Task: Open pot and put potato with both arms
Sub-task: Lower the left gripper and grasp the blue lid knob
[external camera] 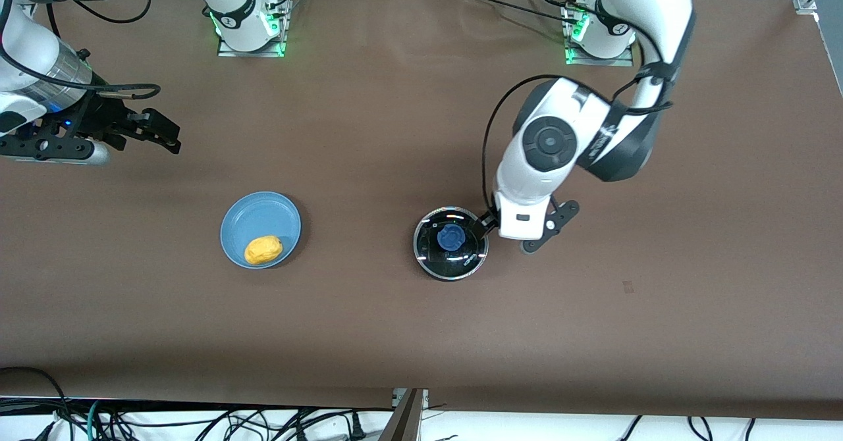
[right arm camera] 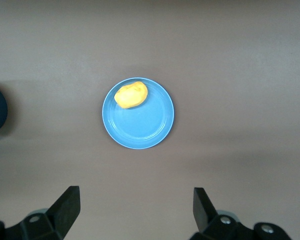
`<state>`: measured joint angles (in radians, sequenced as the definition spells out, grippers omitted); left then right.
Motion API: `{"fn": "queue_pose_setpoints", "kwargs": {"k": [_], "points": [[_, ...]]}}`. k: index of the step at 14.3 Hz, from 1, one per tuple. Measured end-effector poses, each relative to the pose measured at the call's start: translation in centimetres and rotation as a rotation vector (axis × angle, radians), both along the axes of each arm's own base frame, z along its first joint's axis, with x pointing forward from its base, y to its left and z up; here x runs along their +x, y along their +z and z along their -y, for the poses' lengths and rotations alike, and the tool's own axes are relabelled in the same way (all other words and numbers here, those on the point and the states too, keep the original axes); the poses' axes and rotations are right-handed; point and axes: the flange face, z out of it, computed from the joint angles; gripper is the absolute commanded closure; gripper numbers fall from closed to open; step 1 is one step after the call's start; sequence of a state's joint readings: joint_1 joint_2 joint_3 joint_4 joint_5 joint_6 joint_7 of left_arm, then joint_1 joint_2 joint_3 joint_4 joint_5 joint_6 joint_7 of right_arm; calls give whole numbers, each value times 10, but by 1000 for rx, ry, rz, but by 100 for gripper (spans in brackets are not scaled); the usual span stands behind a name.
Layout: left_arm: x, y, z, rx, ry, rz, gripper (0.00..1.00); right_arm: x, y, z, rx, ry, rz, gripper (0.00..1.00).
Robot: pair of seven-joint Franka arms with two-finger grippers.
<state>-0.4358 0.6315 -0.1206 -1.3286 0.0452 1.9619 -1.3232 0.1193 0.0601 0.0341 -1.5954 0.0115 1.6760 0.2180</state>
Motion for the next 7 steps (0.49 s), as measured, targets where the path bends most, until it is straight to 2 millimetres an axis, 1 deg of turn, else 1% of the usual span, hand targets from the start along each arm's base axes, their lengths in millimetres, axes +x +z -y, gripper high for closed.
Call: {"fn": "queue_pose_setpoints", "kwargs": {"k": [2,4,7], "points": [[0,-22,16,7,40,37,0,1,-1,0,0,0,-1,0],[0,-38,26,4,79,62,0,3,-4,1,0,-2,-4,0],[6,-44,29,-28,164,100,0,4,-7,2,-1,-4,-6,0]]}}
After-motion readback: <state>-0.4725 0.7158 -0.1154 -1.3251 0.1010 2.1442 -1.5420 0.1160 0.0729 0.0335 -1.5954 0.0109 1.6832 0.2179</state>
